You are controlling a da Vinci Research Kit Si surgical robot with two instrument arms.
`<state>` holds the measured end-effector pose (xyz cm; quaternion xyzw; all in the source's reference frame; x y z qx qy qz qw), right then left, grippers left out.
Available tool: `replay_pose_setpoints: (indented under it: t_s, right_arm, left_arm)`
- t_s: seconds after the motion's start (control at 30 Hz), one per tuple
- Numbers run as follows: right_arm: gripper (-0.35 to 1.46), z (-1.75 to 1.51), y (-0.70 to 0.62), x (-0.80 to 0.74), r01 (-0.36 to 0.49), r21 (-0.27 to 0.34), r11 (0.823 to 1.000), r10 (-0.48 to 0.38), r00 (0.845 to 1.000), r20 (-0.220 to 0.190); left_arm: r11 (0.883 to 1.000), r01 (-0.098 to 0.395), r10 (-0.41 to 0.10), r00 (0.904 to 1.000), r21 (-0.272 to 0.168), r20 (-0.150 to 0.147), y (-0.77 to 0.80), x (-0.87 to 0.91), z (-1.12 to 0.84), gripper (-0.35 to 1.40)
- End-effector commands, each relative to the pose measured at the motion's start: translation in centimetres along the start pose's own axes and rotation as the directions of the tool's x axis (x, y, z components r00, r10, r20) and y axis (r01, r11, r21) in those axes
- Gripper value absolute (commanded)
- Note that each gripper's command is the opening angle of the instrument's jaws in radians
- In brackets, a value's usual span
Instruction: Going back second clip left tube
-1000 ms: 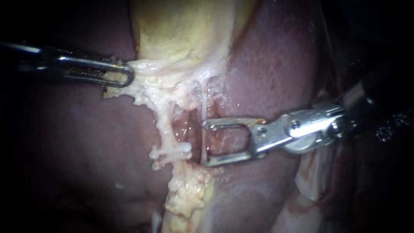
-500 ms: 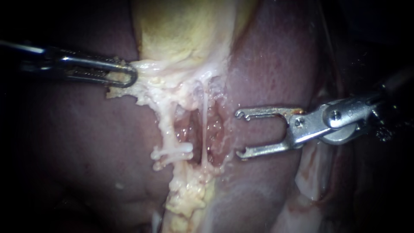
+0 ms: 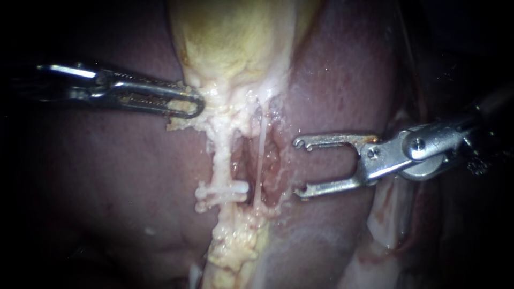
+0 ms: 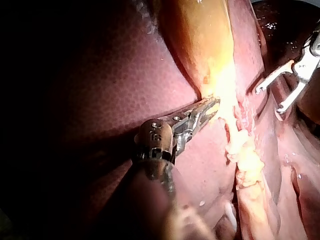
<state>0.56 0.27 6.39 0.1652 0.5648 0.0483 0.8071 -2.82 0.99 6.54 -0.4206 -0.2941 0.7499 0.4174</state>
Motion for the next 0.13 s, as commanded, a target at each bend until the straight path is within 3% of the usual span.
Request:
replay_pose_setpoints:
  t_s: [0.03, 0.13]
  right_arm:
    - [0.5, 0.0, 0.0, 0.01, 0.0, 0.003, 1.0, 0.0, 1.0, -0.001]
    - [0.5, 0.06, -0.01, 0.03, -0.001, 0.029, 1.0, 0.001, 1.0, -0.01]
  left_arm:
    - [1.0, 0.0, 0.0, 1.0, 0.0, 0.0, 0.0, 0.0, 0.0, -0.35]
    - [1.0, -0.001, 0.001, 1.0, -0.002, 0.001, 0.0, -0.01, -0.04, -0.35]
